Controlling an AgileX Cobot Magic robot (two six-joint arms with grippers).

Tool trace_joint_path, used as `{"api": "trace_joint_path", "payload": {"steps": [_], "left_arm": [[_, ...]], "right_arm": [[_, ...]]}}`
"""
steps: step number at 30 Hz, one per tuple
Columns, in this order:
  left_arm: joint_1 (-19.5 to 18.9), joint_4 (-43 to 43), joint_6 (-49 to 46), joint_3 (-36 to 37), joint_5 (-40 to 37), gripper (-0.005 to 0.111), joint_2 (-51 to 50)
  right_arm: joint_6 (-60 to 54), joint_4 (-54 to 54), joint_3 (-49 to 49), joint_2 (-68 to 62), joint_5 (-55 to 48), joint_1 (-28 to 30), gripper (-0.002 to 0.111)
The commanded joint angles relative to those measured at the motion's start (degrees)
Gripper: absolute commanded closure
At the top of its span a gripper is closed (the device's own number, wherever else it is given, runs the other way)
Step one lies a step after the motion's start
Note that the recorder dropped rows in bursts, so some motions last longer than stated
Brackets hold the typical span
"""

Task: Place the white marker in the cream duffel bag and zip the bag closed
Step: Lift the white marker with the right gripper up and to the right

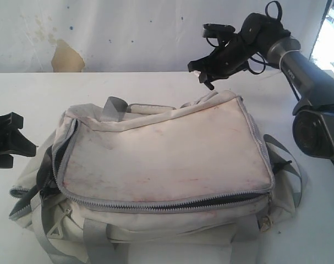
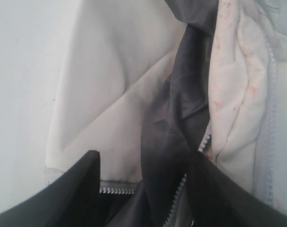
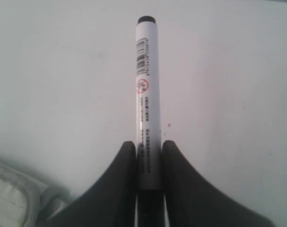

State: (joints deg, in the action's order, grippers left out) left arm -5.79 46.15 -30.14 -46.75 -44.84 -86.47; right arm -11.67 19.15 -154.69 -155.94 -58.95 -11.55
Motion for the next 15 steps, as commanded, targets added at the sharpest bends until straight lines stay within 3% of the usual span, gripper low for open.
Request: {"api": "trace_joint_path", "payload": {"steps": [1,10,15], "left_arm": [[0.22,0.56,-0.71,0.04,0.35,0.049,0.41],[0.22,0.56,-1.57,0.04,0.13,0.049,0.41],[0.22,0.56,-1.57,0.04,0.13,0.056,0.41]], "right_arm": [[2.53,-2.23,-0.01,2.31,-4.24,0.16,0.108],[4.30,-4.71,-0.01,7.37,-10.42,0.16,0.108],[4.42,-4.95,-0.01,9.83,-11.01,0.16,0.108]]}}
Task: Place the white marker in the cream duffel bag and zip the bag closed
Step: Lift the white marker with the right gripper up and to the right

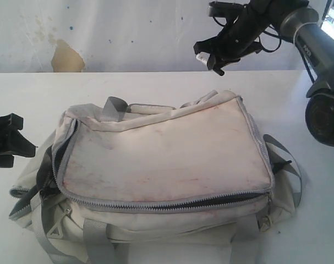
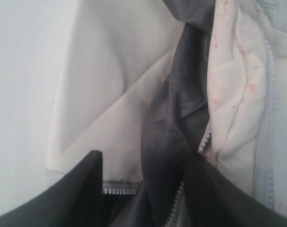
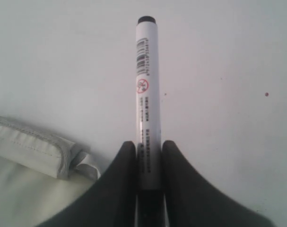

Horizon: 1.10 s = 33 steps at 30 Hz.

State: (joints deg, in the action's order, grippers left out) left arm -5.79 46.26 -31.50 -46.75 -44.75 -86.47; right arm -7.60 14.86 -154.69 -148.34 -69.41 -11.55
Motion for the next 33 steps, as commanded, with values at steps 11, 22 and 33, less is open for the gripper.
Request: {"api": "trace_joint_path", "payload": {"steps": [11,22,33], "left_arm": [[2.56,-0.56,-1.76,0.04,-1.21,0.057,0.41],[2.56,-0.08,-1.53,0.04,-0.74,0.057,0.41],[2.56,0.73,-1.50,0.04,-1.39,0.057,0.41]], "right_arm": [[3.28,-3.84,0.18,7.13,-0.56,0.16,0.108],[3.28,-5.44,0.18,5.07,5.87,0.15,0.108],[-1.40,-4.86,0.18,2.33,9.55,0.60,0.108]]}}
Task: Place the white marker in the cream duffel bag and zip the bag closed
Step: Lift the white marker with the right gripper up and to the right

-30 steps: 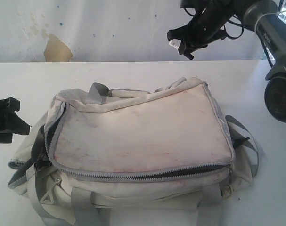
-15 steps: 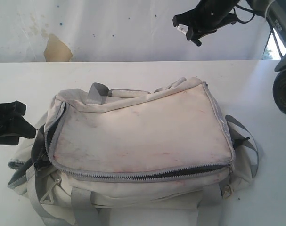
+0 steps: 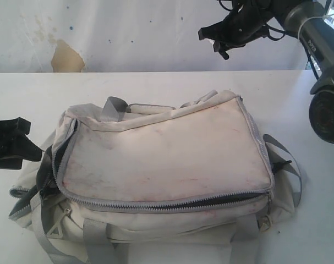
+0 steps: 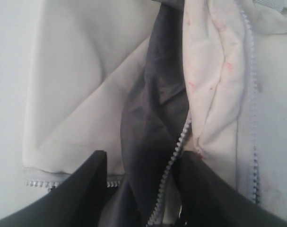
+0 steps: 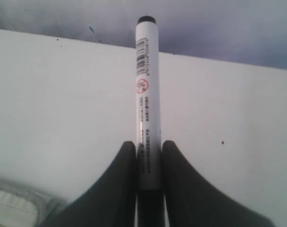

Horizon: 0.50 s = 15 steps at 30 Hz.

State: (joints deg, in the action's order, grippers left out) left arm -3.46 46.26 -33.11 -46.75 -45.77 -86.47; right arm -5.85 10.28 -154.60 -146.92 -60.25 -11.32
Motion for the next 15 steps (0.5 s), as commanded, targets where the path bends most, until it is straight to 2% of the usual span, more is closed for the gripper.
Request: {"api": "trace_joint_path", "payload": {"steps": [1,4,8,15], "left_arm": [[0.23,1.03,0.11,0.04,-0.47,0.057,0.41],[0.23,1.27,0.11,0.04,-0.75,0.057,0.41],[0.23,1.27,0.11,0.04,-1.41,0.057,0.41],[0.23,2.92,-0.38,-0.06,-1.93,0.057,0.41]], "right_arm": [[-3.39,-1.50,0.09,1.05,-0.55,0.29,0.108],[-2.86,-7.49,0.09,1.15,-2.27,0.24,0.108],[-2.31,-5.36,1.72,2.38,-4.55,1.82,0.108],[-1.94,-0.11,24.75,13.04,2.28,3.97,0.108]]}}
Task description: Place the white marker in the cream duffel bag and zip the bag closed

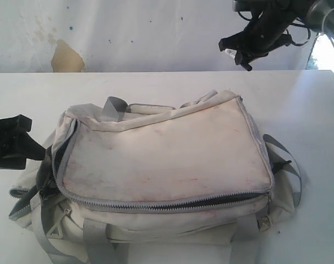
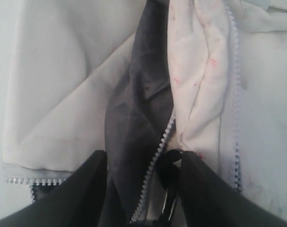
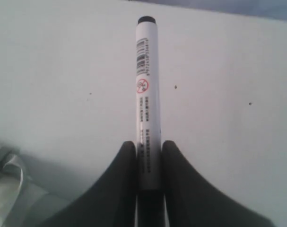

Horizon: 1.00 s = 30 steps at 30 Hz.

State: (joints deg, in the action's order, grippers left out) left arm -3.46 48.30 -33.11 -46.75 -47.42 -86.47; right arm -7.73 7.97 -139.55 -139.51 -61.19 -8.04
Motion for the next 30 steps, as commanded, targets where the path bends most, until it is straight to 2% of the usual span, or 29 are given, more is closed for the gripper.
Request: {"api": "trace_joint_path", "payload": {"steps": [1,9,12,23,30], "left_arm": [[0.23,0.88,-0.38,-0.06,-0.16,0.057,0.41],[0.23,1.82,-2.87,-0.06,1.22,0.057,0.41],[0.23,1.82,-2.87,-0.06,1.22,0.057,0.41],[0.23,1.85,-4.42,-0.06,-0.84,0.057,0.76],[0.23,1.84,-3.91,-0.06,-5.88,0.057,3.22]], "right_arm": [[-0.96,2.45,13.99,8.75,4.48,0.69,0.108],[-2.63,2.83,44.64,34.06,17.98,0.47,0.108],[-2.63,2.83,52.50,39.90,21.00,0.47,0.108],[-2.77,2.73,75.59,61.25,27.31,0.47,0.108],[-2.77,2.73,86.28,74.99,28.21,0.47,0.108]]}}
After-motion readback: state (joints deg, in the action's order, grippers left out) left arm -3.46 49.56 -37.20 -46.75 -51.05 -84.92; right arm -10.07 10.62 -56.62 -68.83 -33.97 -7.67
